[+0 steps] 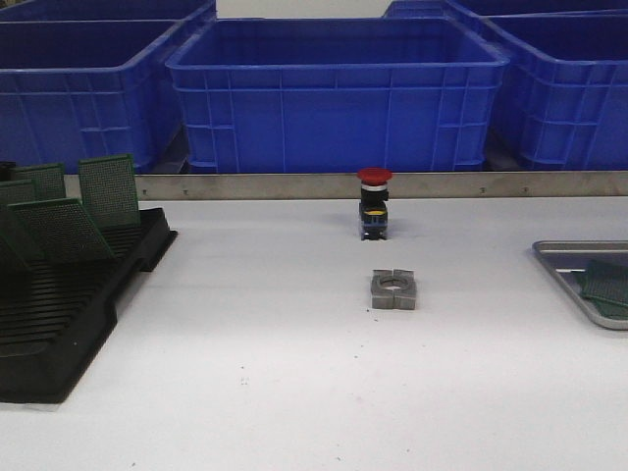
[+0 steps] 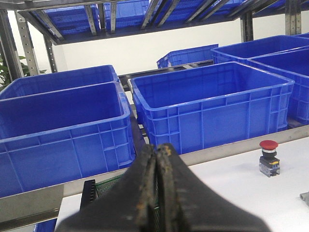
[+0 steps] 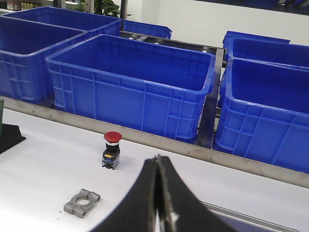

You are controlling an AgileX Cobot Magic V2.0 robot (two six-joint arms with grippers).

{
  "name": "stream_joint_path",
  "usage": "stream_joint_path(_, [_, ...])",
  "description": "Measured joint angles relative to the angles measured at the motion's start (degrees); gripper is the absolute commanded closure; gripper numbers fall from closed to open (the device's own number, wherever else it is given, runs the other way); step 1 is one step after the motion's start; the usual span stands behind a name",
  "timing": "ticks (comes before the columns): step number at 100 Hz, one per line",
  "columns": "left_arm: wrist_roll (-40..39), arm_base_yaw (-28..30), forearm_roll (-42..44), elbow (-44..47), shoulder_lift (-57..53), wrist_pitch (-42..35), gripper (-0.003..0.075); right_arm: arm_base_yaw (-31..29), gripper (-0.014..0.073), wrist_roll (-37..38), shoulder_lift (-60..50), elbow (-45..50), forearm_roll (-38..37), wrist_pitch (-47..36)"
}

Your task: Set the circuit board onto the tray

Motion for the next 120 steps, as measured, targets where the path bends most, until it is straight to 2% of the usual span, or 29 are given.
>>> stream_joint_path(14, [0.0, 0.0, 0.7, 1.0, 0.0, -2.3, 0.0737, 0.0, 0.0653, 0.0, 0.0, 0.0, 0.0, 0.0])
stream_joint_path(25, [-4.3, 0.2, 9.6, 2.6, 0.0, -4.7, 0.0737, 0.0, 0.0653, 0.0, 0.0, 0.0, 0.0, 0.0])
stream_joint_path(32, [-14.0, 0.2, 19.3, 4.2, 0.0, -6.0, 0.0737, 0.0, 0.0653, 0.0, 0.0, 0.0, 0.0, 0.0])
stream_joint_path(45, [-38.9, 1.1, 41.3, 9.1, 0.0, -8.3, 0.0737, 0.0, 0.0653, 0.0, 0.0, 0.0, 0.0, 0.0])
stream_joint_path(54, [-52.8, 2.8, 50.7, 11.5, -0.1, -7.6, 0.0737, 0.0, 0.0653, 0.0, 0.0, 0.0, 0.0, 0.0])
stream_joint_path(61, [-58.4, 4.1, 55.9, 11.5, -1.6, -6.2, 0.0737, 0.0, 0.0653, 0.0, 0.0, 0.0, 0.0, 0.1])
stream_joint_path(71, [-61.4, 5.2, 60.0, 11.5, -3.9, -1.1, 0.0737, 0.0, 0.0653, 0.0, 0.0, 0.0, 0.0, 0.1])
stream_joint_path(85, [-62.4, 5.7, 61.3, 11.5, -4.0, 2.5, 0.0737, 0.0, 0.0653, 0.0, 0.0, 0.1, 0.0, 0.1])
stream_joint_path(120, [-62.7, 5.9, 61.5, 11.5, -4.0, 3.9, 0.0737, 0.0, 0.0653, 0.0, -0.2, 0.1, 0.0, 0.1])
